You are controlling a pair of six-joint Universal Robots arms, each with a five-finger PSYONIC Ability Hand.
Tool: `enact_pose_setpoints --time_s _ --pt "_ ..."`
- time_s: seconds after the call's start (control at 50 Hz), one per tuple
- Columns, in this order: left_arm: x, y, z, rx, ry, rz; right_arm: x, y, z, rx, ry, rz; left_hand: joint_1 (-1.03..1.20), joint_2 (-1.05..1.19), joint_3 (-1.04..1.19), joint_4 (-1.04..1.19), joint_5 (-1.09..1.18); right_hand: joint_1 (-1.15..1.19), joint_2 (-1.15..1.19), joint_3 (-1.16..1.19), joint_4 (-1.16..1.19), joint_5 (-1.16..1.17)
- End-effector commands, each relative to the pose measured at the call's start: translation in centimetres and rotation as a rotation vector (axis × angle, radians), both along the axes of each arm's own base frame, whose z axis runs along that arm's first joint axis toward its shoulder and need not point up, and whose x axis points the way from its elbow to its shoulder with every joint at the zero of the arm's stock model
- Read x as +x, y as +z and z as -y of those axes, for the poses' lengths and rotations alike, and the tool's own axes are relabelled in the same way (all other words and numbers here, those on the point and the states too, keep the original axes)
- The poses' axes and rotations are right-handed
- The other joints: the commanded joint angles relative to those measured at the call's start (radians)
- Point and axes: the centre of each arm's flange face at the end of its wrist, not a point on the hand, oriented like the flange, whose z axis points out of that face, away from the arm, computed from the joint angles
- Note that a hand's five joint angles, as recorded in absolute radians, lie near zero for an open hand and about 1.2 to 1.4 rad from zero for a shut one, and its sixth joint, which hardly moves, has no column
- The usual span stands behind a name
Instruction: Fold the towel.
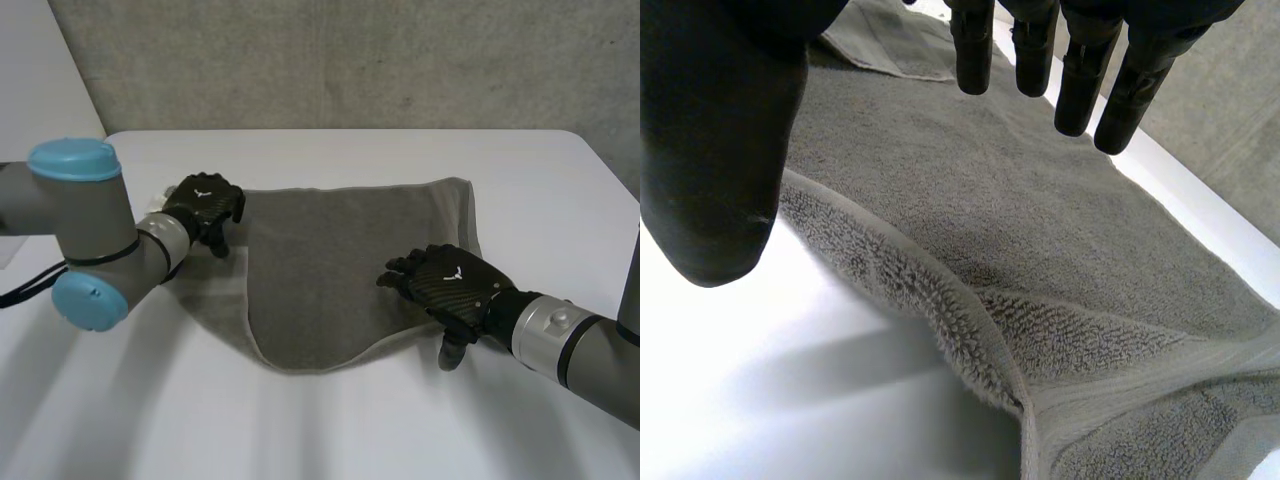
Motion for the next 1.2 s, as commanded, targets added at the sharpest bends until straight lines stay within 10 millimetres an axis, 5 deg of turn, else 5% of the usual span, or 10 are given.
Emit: enact_pose_setpoints --time_s 0.02,0.4,0.84,1.2 --pt "0.1 -1.1 1.2 0.049 -0.061 0.081 -0.1 -0.2 0.2 0.0 -0.005 -0.001 0.038 0.04 -0.048 -0.054 0.033 -0.06 -0.072 -0.046 -0.076 -0.061" --pt "2.1 -3.3 3.9 0.068 -0.008 0.104 -0.2 -0.8 0.4 0.017 -0.005 -0.005 -0.018 -0.016 -0.048 -0.054 -0.023 -0.06 -0.072 -0.046 -0.076 -0.061" --pt "2.7 -4.0 3.7 0.121 -0.016 0.148 -0.2 -0.8 0.6 0.005 -0.007 -0.002 -0.097 -0.095 -0.048 -0.054 -0.102 -0.06 -0.072 -0.046 -0.076 -0.061" --pt "3.0 1.2 3.5 0.142 0.022 0.105 -0.2 -1.1 0.5 0.013 -0.004 -0.005 -0.1 -0.098 -0.048 -0.054 -0.105 -0.06 -0.072 -0.046 -0.076 -0.061"
